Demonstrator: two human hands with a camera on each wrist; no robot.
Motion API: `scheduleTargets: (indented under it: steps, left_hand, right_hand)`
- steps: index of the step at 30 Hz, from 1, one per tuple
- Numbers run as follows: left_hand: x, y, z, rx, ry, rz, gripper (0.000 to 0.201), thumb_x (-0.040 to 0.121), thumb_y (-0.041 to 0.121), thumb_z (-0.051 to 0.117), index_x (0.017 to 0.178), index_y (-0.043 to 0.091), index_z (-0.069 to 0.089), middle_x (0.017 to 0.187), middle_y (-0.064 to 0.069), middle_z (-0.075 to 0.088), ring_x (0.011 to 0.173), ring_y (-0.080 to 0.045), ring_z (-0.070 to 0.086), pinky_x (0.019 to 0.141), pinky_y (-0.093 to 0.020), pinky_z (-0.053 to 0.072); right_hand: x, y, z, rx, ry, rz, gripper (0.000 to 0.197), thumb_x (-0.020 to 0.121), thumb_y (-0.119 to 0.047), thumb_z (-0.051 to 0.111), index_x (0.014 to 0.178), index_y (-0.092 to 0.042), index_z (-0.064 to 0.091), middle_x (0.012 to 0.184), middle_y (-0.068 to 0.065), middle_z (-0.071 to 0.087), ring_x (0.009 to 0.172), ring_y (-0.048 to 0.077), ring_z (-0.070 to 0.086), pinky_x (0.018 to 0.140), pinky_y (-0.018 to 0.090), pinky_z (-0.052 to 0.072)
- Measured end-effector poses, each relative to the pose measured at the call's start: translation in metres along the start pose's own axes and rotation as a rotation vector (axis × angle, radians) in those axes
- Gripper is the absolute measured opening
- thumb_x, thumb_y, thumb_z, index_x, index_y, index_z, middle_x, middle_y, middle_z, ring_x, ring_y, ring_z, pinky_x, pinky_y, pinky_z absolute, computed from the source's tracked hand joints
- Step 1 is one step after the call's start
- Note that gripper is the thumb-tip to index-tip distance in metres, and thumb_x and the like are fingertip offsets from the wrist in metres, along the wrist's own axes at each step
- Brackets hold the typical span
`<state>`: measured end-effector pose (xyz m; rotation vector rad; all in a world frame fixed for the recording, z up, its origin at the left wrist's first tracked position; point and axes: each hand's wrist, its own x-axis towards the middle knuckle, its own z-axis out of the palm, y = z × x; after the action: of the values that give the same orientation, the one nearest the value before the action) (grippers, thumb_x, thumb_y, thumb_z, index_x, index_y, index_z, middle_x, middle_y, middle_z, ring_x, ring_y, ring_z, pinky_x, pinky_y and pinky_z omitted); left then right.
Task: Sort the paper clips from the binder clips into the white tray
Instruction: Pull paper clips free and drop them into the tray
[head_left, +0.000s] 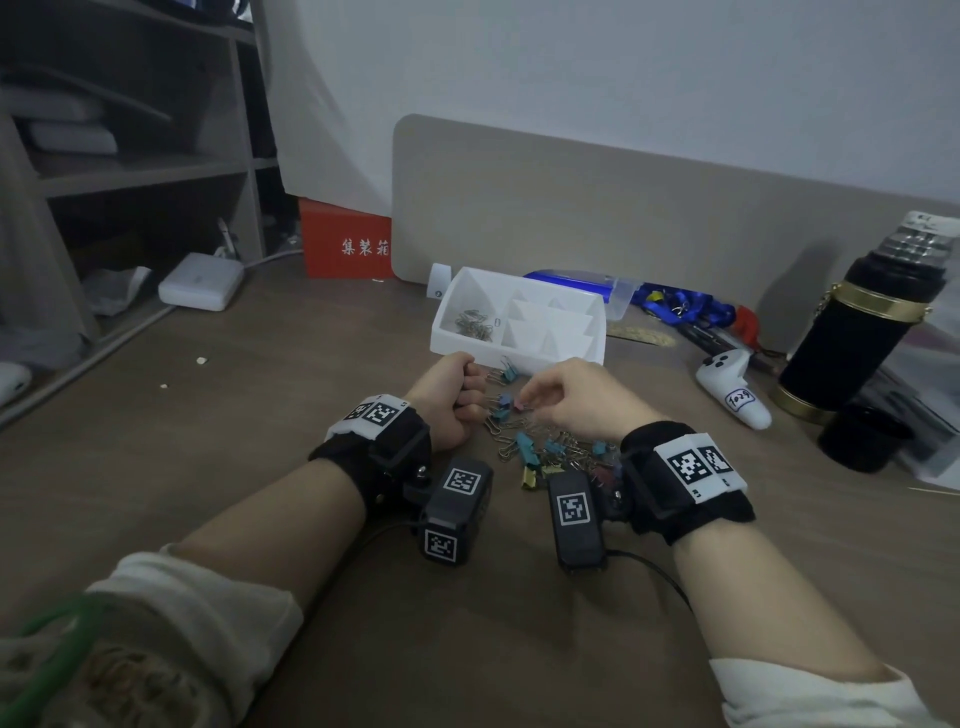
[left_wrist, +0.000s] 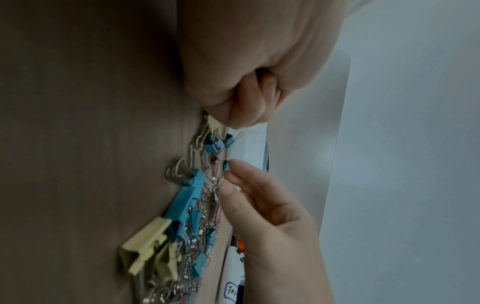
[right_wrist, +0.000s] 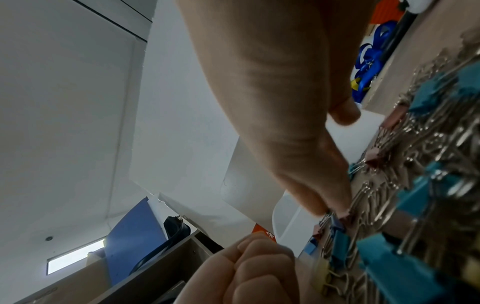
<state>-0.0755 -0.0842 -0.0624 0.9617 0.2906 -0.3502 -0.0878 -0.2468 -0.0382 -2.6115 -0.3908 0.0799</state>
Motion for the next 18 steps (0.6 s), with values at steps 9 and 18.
scheduleTargets:
  steps: [9, 18]
  left_hand:
    - [0.0, 0.002, -0.007, -0.087, 0.024, 0.007, 0.043, 0.098, 0.03, 0.038, 0.057, 0.022, 0.028, 0.04, 0.008, 0.022, 0.026, -0.005, 0.017, 0.027, -0.013, 0.01]
    - [-0.001, 0.002, -0.005, -0.059, -0.003, -0.015, 0.043, 0.098, 0.026, 0.035, 0.055, 0.019, 0.032, 0.041, 0.007, 0.024, 0.026, -0.006, 0.018, 0.029, -0.011, 0.01]
  right_hand:
    - [-0.001, -0.009, 0.015, -0.157, -0.124, -0.001, 0.066, 0.073, -0.059, 0.071, 0.125, -0.022, 0.055, 0.113, -0.007, 0.057, 0.103, 0.011, 0.056, 0.088, 0.027, 0.047]
    - [-0.002, -0.011, 0.012, -0.211, -0.151, 0.05, 0.056, 0.069, -0.051, 0.078, 0.111, -0.021, 0.057, 0.105, -0.005, 0.058, 0.096, 0.013, 0.056, 0.081, 0.029, 0.048]
